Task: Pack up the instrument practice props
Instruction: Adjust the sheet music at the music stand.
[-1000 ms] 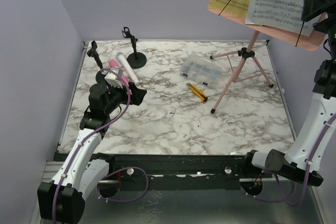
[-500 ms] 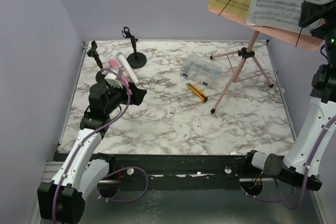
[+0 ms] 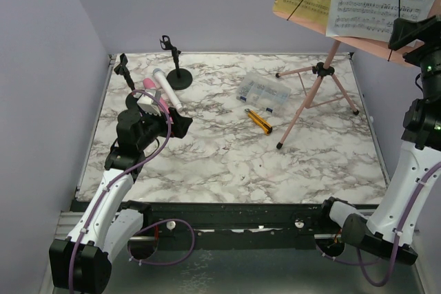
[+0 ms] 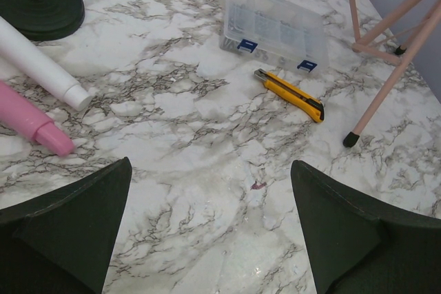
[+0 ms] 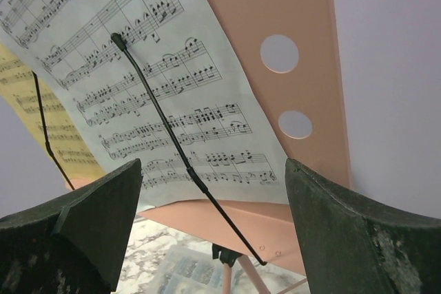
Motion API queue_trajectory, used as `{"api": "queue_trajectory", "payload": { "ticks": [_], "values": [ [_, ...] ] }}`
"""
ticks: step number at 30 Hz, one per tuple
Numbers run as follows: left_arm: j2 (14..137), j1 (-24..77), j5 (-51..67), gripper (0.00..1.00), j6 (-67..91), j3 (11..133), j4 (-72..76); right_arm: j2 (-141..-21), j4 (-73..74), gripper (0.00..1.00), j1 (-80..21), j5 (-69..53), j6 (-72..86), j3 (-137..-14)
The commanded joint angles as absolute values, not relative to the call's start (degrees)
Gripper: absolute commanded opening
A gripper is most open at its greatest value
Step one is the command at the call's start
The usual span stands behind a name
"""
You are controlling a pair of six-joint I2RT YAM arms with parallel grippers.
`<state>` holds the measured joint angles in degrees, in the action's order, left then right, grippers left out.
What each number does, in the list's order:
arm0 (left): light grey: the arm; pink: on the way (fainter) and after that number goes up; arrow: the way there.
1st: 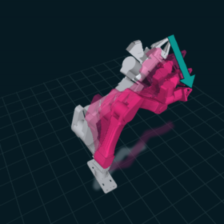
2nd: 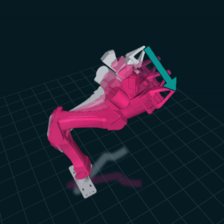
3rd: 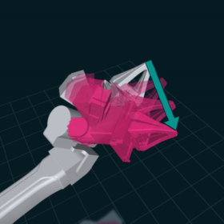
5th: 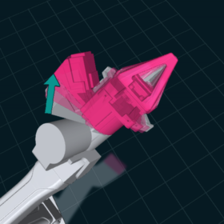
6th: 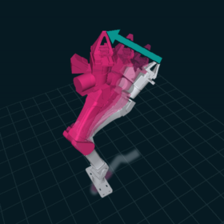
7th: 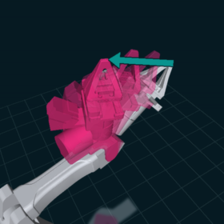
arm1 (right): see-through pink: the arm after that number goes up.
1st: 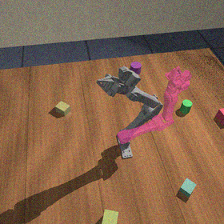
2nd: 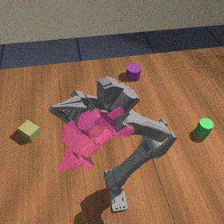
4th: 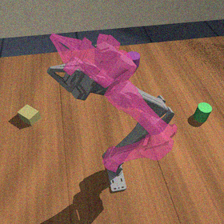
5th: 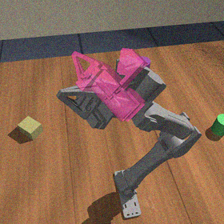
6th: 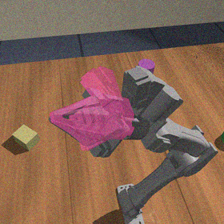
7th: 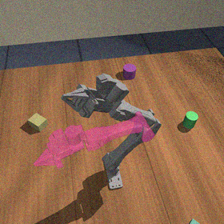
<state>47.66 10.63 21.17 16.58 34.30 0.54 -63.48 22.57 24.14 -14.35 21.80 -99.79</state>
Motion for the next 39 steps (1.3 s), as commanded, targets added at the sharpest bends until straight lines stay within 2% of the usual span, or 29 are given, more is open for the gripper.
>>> {"api": "queue_trajectory", "payload": {
  "ticks": [1,9,29,39],
  "values": [
    [46.8,10.92,20.04,0.99,15.84,36.04,0.09,-62.54,24.64,0.87,25.0,-12.61,21.41,-98.02],
    [46.47,11.06,19.95,0.99,15.74,35.97,0.1,-62.88,24.73,0.87,25.93,-14.76,22.4,-95.46],
    [46.78,11.17,19.73,0.99,15.47,36.05,0.09,-68.01,21.35,0.87,26.14,-18.98,21.73,-98.9],
    [46.87,11.16,19.73,0.99,15.47,36.1,0.09,-69.05,18.52,0.87,26.16,-28.41,21.61,-99.68]
  ]
}}
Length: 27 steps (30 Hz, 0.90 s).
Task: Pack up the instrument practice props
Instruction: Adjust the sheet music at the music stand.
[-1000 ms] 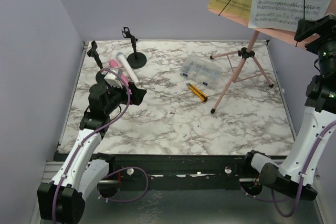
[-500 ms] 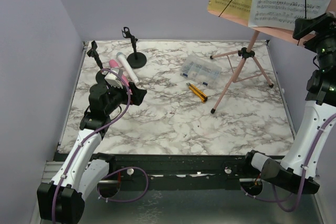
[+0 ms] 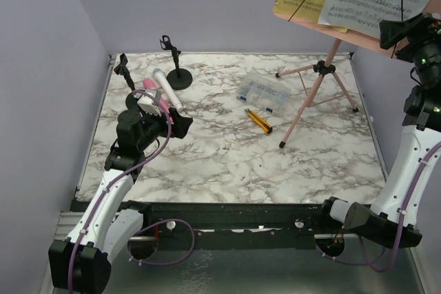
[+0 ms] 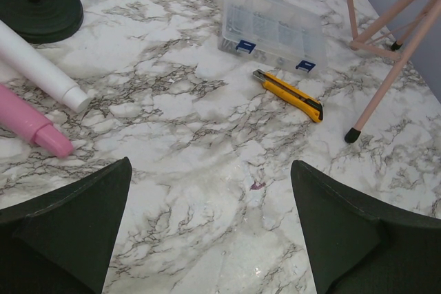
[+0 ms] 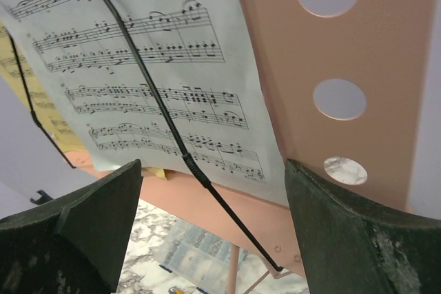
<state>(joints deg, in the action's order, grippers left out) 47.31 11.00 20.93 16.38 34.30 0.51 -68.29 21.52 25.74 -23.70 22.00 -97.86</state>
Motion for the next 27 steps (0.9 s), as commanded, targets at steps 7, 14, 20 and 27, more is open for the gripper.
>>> {"api": "queue_trajectory", "payload": {
  "ticks": [7,14,20,27],
  "values": [
    [46.76,11.21,19.75,0.99,15.48,36.06,0.09,-68.83,17.07,0.85,26.16,-29.04,22.58,-99.99],
    [47.12,11.17,24.19,0.99,16.97,35.42,2.77,-70.1,17.62,0.83,26.15,-27.06,22.49,-100.98],
    [54.17,11.87,35.95,0.99,38.58,33.97,27.68,-70.53,18.11,0.84,26.22,-26.1,22.18,-100.3],
    [71.67,20.38,33.82,0.99,48.0,48.79,44.34,-70.32,19.42,0.84,26.18,-24.11,21.54,-100.98]
  ]
}}
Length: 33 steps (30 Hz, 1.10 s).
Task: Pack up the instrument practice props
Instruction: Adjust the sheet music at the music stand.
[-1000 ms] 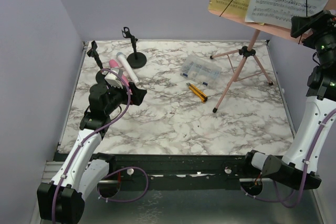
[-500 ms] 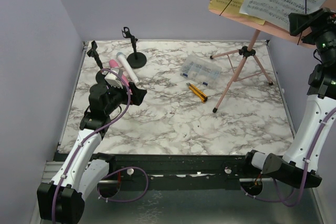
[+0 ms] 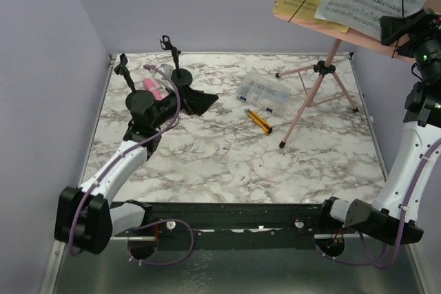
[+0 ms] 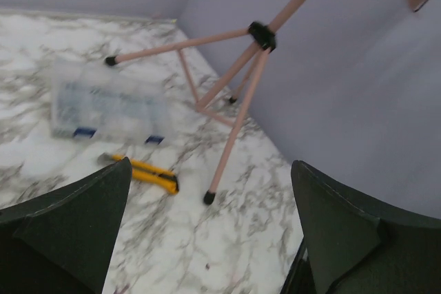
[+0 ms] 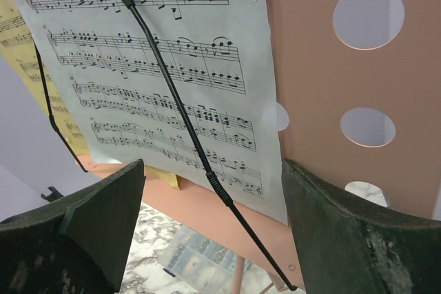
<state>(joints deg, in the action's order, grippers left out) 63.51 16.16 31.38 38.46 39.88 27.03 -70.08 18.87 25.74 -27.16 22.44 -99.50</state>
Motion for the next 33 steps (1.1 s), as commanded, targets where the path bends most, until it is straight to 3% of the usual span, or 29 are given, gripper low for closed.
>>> {"api": "queue_trajectory", "payload": {
  "ticks": [1,6,14,33],
  "values": [
    [74.78,21.21,34.1,0.99,50.56,51.13,47.17,-70.13,19.42,0.84,26.23,-23.95,21.47,-101.11],
    [91.19,25.8,32.31,0.99,58.79,64.9,62.72,-69.55,19.94,0.84,26.19,-23.09,22.08,-102.0],
    [109.4,33.69,26.17,0.99,59.95,89.47,65.22,-69.1,19.4,0.84,26.19,-22.51,22.74,-99.77],
    [123.79,42.83,13.91,0.98,56.97,113.38,61.48,-70.51,17.68,0.84,26.18,-25.12,24.24,-98.86]
  ]
}}
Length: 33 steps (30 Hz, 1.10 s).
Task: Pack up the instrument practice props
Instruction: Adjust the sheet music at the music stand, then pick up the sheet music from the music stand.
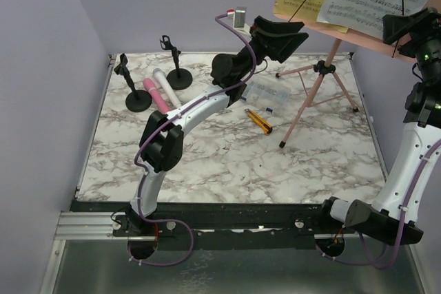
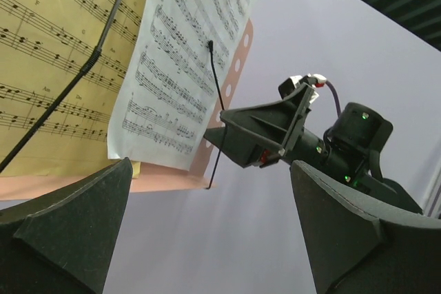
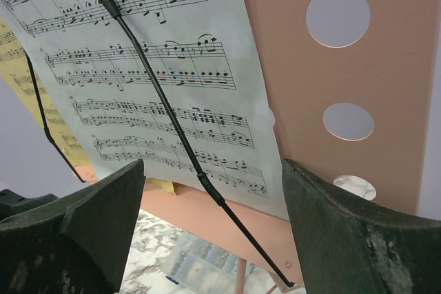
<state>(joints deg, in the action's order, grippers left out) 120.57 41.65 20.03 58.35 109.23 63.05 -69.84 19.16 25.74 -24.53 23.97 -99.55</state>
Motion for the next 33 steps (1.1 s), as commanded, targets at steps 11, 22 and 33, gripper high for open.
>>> {"api": "queue_trajectory", "payload": {
  "ticks": [11,22,33],
  "values": [
    [129.73,46.73,4.42,0.99,48.34,126.33,48.23,-70.14,17.3,0.84,26.19,-25.91,24.42,-98.06],
    [137.53,47.9,2.64,0.82,48.82,141.13,41.34,-69.78,16.72,0.84,26.15,-26.56,24.5,-97.57],
    [141.27,48.34,1.43,0.33,45.77,146.41,38.94,-69.18,16.17,0.84,26.15,-27.16,25.44,-96.92]
  ]
}}
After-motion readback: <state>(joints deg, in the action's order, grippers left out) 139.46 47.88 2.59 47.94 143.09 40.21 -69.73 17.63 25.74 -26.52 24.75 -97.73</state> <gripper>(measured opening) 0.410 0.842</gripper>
